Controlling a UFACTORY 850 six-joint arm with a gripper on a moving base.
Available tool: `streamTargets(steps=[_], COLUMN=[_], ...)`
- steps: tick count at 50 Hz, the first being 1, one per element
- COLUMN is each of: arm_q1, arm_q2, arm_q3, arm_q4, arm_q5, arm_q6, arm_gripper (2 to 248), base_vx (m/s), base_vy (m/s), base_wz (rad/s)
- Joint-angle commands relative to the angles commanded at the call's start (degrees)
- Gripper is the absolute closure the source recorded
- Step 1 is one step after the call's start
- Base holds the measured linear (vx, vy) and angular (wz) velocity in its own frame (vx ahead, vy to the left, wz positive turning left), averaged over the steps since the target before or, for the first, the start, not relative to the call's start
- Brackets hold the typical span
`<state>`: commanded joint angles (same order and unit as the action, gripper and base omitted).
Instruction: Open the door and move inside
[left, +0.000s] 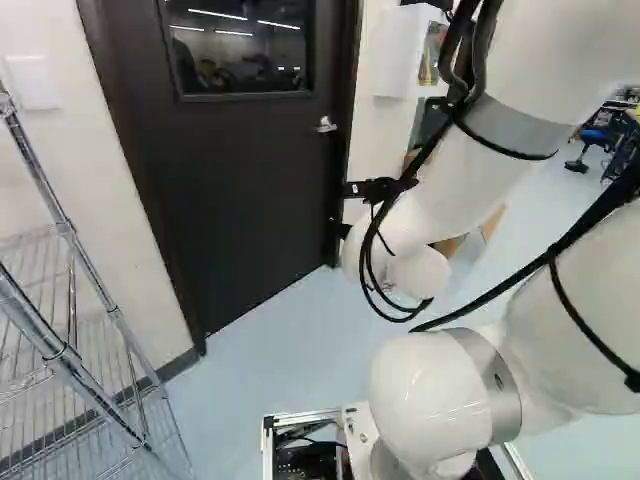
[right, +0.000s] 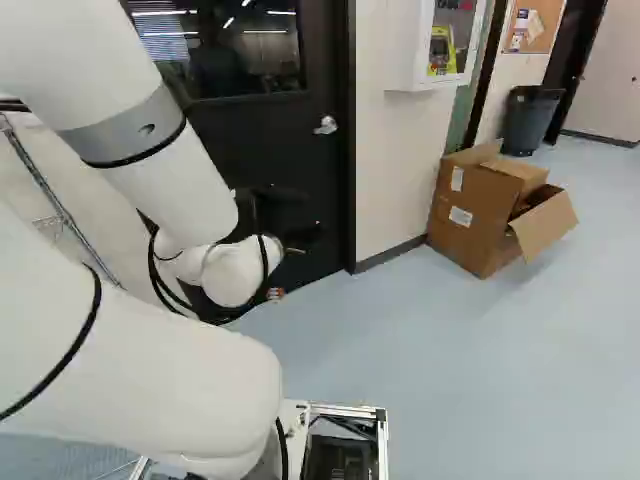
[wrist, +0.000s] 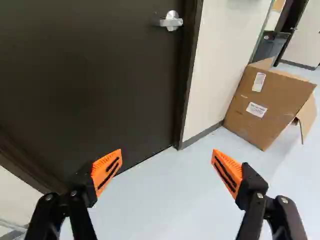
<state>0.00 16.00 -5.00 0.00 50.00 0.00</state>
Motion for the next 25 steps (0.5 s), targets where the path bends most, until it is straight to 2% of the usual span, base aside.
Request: streamTargets(steps=[25], arm_q1=[0.0], arm_q2=[0.0], arm_q3=[0.0], arm_q4=[0.0], arm_q5=[0.0], arm_q6=[0.0], arm_gripper=[3], base_vx=[0.000], base_vy=[0.000], base_wz=[0.000])
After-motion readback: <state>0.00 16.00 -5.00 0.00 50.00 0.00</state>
